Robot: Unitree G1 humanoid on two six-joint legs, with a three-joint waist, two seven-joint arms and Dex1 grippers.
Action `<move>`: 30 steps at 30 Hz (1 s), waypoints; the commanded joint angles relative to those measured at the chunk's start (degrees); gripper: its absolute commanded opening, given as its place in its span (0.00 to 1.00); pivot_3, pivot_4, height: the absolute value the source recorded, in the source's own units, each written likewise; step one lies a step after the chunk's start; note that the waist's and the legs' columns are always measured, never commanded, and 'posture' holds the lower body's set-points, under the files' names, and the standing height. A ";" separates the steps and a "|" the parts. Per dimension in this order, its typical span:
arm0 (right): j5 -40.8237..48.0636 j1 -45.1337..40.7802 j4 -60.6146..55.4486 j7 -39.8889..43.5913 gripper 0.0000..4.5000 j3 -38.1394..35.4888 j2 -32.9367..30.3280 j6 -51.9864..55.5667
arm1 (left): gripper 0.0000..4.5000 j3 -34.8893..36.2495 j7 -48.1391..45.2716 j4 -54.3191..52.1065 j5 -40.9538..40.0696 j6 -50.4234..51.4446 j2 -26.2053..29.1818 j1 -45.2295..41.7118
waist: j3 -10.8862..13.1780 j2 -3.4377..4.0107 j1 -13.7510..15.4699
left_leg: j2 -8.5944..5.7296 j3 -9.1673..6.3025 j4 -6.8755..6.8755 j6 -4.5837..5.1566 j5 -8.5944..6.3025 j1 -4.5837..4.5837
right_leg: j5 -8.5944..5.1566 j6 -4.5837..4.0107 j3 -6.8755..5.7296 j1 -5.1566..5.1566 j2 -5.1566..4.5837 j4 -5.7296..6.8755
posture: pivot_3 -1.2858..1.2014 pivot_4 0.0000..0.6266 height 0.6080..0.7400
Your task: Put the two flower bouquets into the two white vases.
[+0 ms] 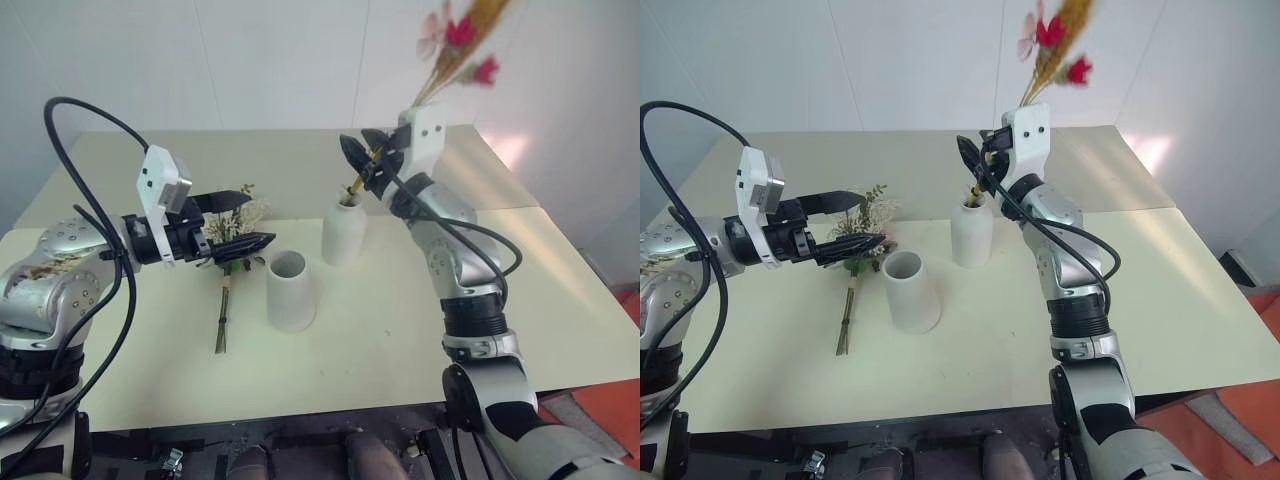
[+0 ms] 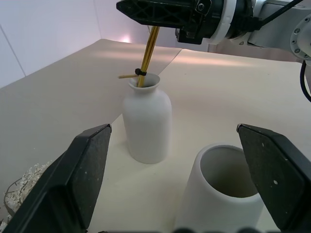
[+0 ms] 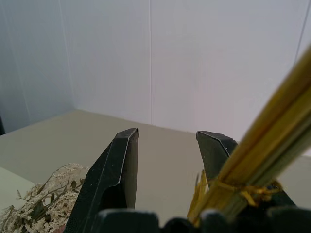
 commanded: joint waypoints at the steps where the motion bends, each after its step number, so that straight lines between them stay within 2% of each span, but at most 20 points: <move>1: 1.18 -2.95 -3.78 1.30 0.53 -0.88 -1.44 0.20 | 1.00 0.85 -0.15 -0.63 0.00 -1.36 0.05 -0.87 | 0.00 0.00 -0.04 | 0.00 0.00 0.00 0.00 0.00 0.00 | 0.00 0.00 0.00 0.00 0.00 0.00 | 0.52 0.24 1.00; 2: 1.52 -3.21 -3.71 1.94 0.53 -0.97 -1.83 0.57 | 1.00 0.77 -0.17 -0.56 0.05 -1.46 -0.05 -0.89 | 0.00 0.00 -0.05 | 0.00 0.00 0.00 0.00 0.00 0.01 | 0.00 0.00 0.00 0.00 0.00 0.00 | 0.52 0.24 1.00; 6: 1.98 -3.67 -3.59 3.26 0.35 -1.28 -3.03 1.74 | 1.00 0.42 -0.28 -0.19 0.26 -1.83 -0.54 -1.13 | 0.00 0.00 -0.01 | 0.00 0.00 0.00 0.00 0.00 0.01 | 0.00 0.00 0.00 0.00 0.00 0.01 | 0.52 0.24 1.00; 10: 1.68 -3.94 -3.40 3.68 0.02 -1.16 -4.35 2.65 | 1.00 0.13 -0.55 0.19 0.63 -2.27 -0.84 -1.29 | 0.00 0.00 0.08 | 0.00 0.00 0.00 0.00 0.00 0.01 | 0.00 0.00 0.00 0.01 0.00 0.00 | 0.52 0.24 1.00; 17: 0.92 -7.34 -2.11 4.64 0.01 -0.64 -7.32 4.91 | 1.00 -0.29 -0.74 0.70 0.98 -2.62 -1.64 -1.80 | 0.00 0.00 0.06 | 0.00 0.01 0.00 0.00 0.00 0.01 | 0.00 0.00 0.00 -0.01 0.01 0.01 | 0.52 0.24 1.00; 24: 0.74 -15.65 1.66 5.37 0.01 -0.30 -9.97 9.75 | 1.00 -0.48 -0.96 0.55 0.92 -2.45 -1.93 -1.64 | 0.00 0.00 0.16 | 0.00 0.01 -0.01 0.00 0.00 0.00 | 0.00 -0.01 -0.01 -0.01 0.00 -0.01 | 0.52 0.24 1.00; 30: 1.06 -23.86 7.51 9.21 0.01 2.08 -11.39 20.46 | 1.00 -0.65 -1.24 0.60 1.16 -2.63 -1.79 -1.79 | 0.00 0.00 0.06 | 0.01 0.01 -0.01 0.00 0.00 0.01 | 0.00 -0.02 0.00 -0.02 0.01 0.00 | 0.52 0.24 1.00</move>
